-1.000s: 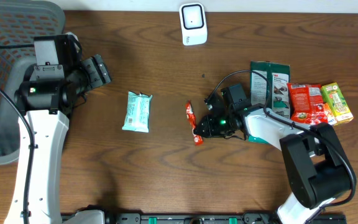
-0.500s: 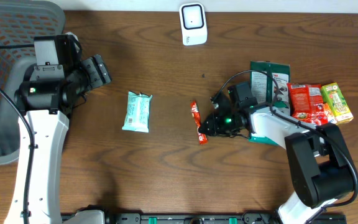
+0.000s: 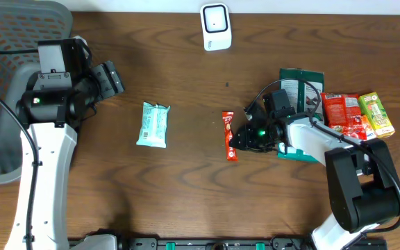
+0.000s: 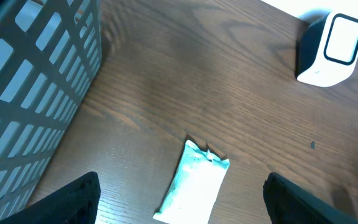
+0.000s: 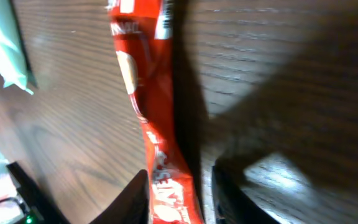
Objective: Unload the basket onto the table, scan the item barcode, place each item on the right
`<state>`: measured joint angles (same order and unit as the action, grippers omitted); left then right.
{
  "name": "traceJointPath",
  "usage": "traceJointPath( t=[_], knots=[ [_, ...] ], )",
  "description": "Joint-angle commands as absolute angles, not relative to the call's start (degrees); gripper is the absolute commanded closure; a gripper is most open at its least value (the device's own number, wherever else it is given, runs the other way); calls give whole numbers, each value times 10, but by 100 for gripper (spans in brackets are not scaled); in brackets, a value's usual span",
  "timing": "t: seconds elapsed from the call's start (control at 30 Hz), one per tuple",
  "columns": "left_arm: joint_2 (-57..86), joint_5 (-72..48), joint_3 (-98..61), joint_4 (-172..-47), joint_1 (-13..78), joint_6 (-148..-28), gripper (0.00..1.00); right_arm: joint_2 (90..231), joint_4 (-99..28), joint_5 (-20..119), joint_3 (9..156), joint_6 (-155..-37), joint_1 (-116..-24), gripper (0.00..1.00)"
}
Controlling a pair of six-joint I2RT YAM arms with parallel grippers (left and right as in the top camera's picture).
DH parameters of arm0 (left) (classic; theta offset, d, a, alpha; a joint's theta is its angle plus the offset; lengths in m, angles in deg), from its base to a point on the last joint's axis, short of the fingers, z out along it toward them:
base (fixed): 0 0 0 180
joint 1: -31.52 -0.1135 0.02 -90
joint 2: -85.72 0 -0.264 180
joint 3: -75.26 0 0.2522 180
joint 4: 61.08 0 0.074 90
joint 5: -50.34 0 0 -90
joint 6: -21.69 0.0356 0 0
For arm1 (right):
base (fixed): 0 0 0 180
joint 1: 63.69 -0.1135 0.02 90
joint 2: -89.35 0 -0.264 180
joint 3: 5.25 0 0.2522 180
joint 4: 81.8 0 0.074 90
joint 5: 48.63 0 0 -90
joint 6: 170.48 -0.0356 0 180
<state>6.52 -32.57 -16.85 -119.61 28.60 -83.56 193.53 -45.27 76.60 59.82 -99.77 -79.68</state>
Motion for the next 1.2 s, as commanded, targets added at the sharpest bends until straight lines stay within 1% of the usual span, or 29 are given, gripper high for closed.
traceJointPath(
  t=[0.0,0.07,0.13,0.2,0.23,0.33,0.53,0.73,0.97,1.17],
  knots=[
    [63,-333,-175,-1196,283,-837,15,1944,-441,719,610,-988,-783,75],
    [63,-333,-175,-1196,283,-837,15,1933,-434,745,633,-982,-777,77],
    [63,-333,-175,-1196,283,-837,15,1922,-434,764,653,-982,-770,82],
    [63,-333,-175,-1196,283,-837,15,1916,-435,791,668,-982,-763,97],
    [63,-333,-175,-1196,283,-837,15,1916,-437,809,674,-982,-759,99],
    [63,-333,-175,-1196,283,-837,15,1917,-458,846,675,-982,-754,99],
    [63,-333,-175,-1196,283,-837,15,1924,-505,834,668,-982,-764,99],
    [63,-333,-175,-1196,283,-837,15,1952,-517,819,668,-982,-766,99],
    [63,-333,-175,-1196,283,-837,15,1974,-537,861,668,-973,-768,99],
    [63,-333,-175,-1196,283,-837,15,1974,-532,867,668,-963,-769,99]
  ],
)
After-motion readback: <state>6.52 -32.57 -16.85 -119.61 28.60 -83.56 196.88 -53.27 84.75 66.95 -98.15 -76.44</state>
